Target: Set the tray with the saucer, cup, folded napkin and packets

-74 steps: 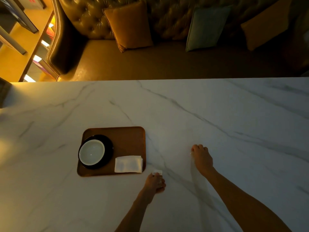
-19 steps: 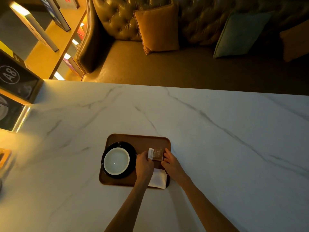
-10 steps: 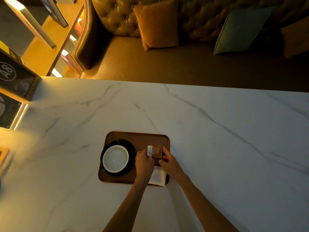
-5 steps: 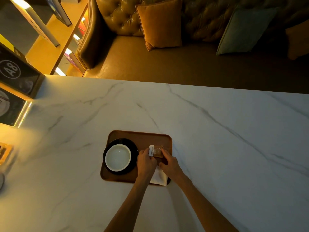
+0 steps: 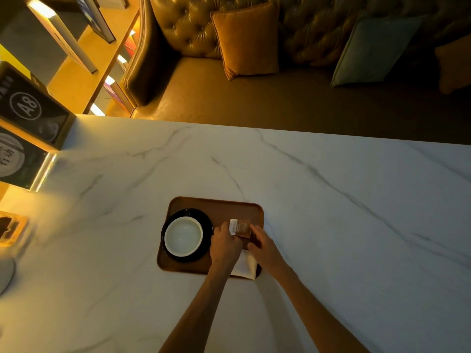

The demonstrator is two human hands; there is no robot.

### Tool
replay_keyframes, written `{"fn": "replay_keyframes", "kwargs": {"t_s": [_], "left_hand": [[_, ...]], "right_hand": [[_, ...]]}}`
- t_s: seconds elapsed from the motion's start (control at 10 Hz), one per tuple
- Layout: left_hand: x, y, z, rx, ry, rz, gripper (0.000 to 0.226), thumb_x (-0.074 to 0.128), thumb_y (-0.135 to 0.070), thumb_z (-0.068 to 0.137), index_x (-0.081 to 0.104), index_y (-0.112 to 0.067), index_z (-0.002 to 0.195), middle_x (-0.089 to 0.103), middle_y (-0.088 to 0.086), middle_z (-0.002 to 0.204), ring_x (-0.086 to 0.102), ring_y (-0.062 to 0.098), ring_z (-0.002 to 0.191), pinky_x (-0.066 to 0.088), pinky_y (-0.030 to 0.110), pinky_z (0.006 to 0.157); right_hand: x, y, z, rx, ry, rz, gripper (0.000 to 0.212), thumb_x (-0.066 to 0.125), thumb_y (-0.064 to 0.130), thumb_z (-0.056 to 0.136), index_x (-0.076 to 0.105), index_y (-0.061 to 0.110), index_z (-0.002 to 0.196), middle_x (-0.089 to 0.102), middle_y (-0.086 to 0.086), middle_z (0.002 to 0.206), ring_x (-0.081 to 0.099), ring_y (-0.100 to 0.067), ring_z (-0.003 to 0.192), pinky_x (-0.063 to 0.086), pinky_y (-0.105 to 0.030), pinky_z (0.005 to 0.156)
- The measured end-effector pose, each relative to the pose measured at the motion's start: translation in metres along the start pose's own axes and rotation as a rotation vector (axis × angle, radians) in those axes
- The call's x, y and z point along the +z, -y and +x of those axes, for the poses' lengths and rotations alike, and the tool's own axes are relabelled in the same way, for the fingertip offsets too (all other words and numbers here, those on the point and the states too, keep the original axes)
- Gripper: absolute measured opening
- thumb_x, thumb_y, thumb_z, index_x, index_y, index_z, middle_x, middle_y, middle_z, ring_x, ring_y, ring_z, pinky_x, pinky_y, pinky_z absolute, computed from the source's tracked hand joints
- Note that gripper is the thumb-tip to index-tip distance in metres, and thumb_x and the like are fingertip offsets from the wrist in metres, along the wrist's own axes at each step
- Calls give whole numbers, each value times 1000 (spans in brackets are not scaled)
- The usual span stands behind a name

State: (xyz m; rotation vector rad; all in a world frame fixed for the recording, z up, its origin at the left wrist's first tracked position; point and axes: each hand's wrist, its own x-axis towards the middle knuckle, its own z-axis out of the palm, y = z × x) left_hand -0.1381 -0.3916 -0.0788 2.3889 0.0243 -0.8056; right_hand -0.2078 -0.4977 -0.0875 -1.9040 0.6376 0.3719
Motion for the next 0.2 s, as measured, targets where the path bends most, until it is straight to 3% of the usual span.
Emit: {"fn": "replay_keyframes", "kwargs": {"t_s": [0.2], "left_hand": [[-13,13,-39,114,-61,165,34,47,-15,91,56,-15,124,54,8,130,50,27,117,45,41,98]], "right_hand": [[-22,-13,-43,15,-96,-84,52,49,26,97,34,12,145,31,-10,154,28,-23,142,24,-36,117]]}}
